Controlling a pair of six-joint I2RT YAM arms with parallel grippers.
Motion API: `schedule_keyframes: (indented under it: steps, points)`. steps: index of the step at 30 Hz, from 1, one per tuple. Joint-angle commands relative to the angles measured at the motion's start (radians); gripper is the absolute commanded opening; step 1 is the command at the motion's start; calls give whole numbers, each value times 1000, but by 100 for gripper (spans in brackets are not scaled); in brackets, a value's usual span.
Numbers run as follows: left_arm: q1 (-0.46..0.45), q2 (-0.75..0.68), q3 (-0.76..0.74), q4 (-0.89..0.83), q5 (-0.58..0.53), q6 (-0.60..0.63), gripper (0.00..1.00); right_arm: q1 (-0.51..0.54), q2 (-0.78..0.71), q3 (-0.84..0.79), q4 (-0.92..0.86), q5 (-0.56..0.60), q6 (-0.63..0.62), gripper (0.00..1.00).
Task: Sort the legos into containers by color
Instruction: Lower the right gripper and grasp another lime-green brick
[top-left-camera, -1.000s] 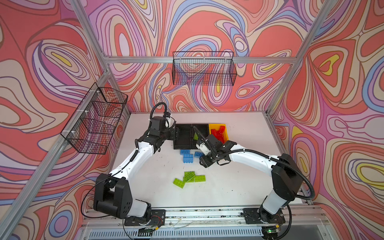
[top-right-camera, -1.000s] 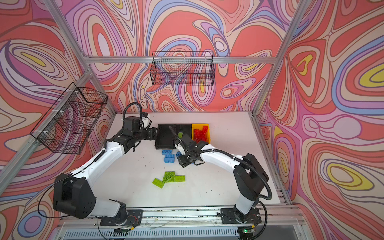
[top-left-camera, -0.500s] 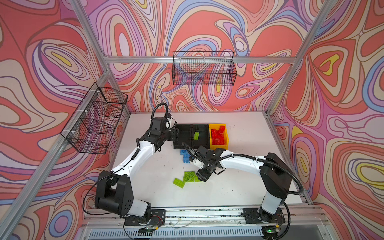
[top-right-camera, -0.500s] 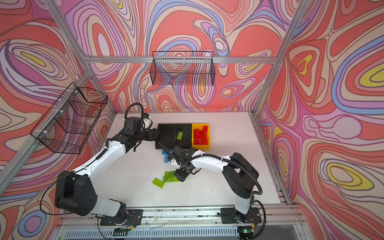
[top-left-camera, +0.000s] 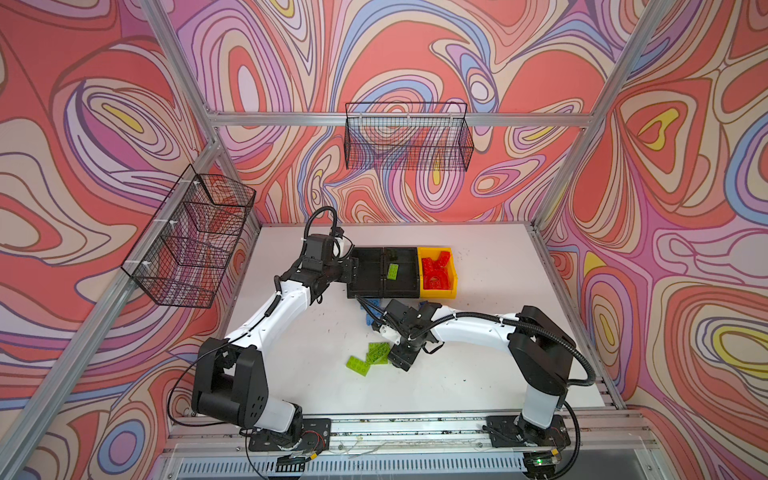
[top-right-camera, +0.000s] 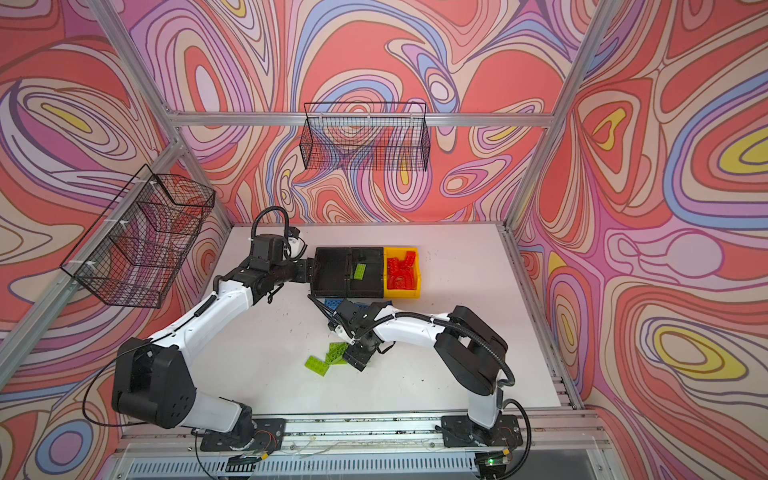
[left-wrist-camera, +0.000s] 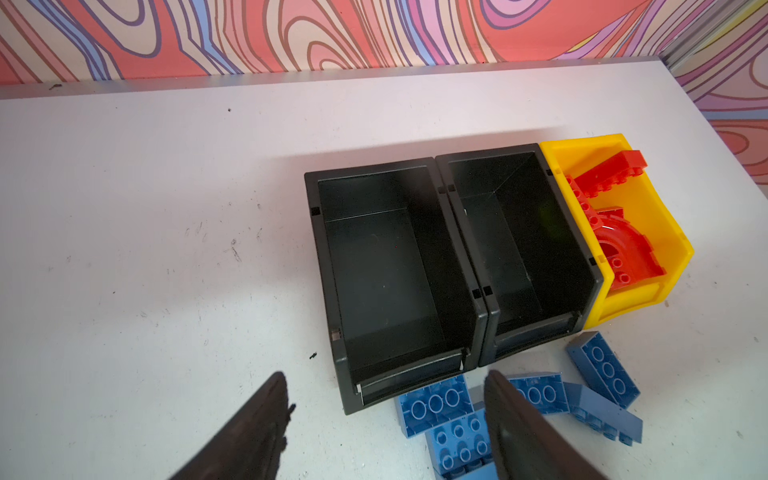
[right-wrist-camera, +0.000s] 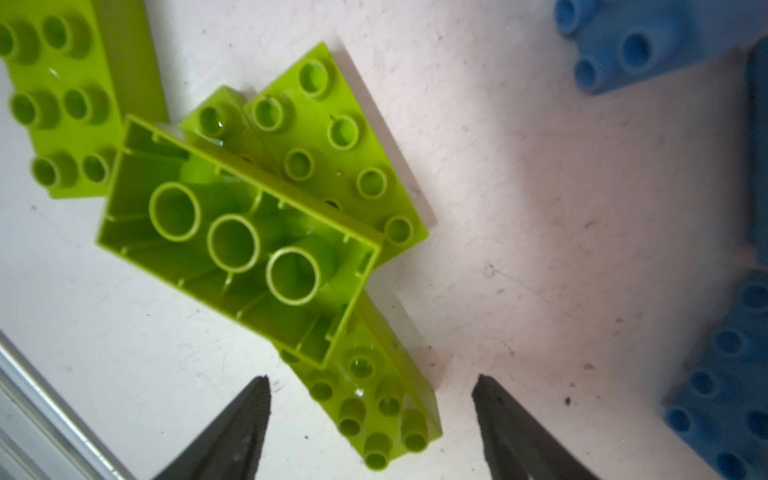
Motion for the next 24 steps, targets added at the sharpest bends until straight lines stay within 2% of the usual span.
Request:
schedule_keyframes:
  steps: [1, 8, 10, 14, 19, 24]
  points:
    - [7, 10, 26, -13, 7, 14, 76, 23, 5, -24, 31, 63, -18, 77]
    - [7, 8, 26, -13, 9, 14, 76, 53, 4, -55, 64, 70, 0, 71]
    - [7, 7, 26, -12, 10, 12, 76, 54, 5, -63, 73, 83, 10, 66]
    - [7, 2, 26, -13, 10, 14, 76, 53, -10, -70, 84, 82, 27, 49]
    - [7, -2, 26, -13, 13, 12, 76, 54, -46, -74, 67, 97, 46, 34]
    - [7, -8, 24, -13, 8, 14, 76, 53, -142, -95, 53, 140, 107, 32]
